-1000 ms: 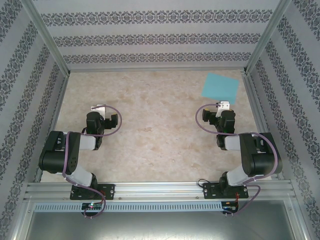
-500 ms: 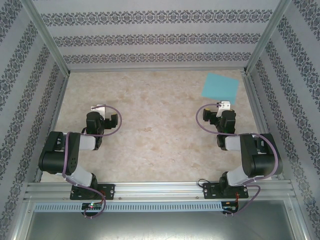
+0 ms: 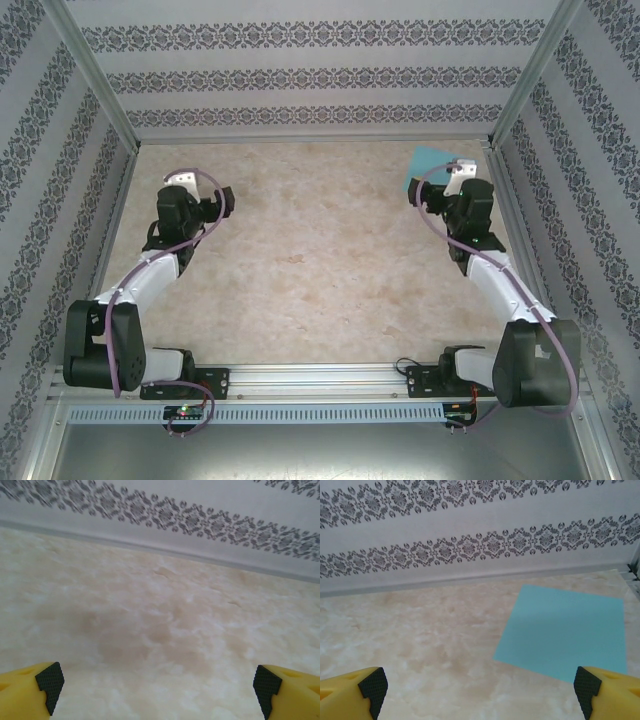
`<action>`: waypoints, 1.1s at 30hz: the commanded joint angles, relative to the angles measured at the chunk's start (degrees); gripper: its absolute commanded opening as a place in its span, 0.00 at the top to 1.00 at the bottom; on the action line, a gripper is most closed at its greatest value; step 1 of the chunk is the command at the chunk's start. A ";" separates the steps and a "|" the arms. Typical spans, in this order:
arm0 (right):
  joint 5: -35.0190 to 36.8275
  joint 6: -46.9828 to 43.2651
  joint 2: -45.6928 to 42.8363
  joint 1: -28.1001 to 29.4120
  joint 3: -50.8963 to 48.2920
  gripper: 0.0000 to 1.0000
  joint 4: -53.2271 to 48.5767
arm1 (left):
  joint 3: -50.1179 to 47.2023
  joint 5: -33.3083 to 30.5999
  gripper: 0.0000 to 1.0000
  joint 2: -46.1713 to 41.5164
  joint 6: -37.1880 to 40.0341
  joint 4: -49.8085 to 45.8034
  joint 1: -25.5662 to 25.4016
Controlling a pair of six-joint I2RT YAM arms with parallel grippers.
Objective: Fold a paper plane with a square sheet of paper (pick it up from the middle)
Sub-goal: Move the square sheet of paper to the center of the table.
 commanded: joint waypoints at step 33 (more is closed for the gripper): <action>5.34 5.95 47.83 -9.40 52.81 0.03 -43.64 | 19.76 9.77 0.00 23.54 -26.74 -1.43 -28.20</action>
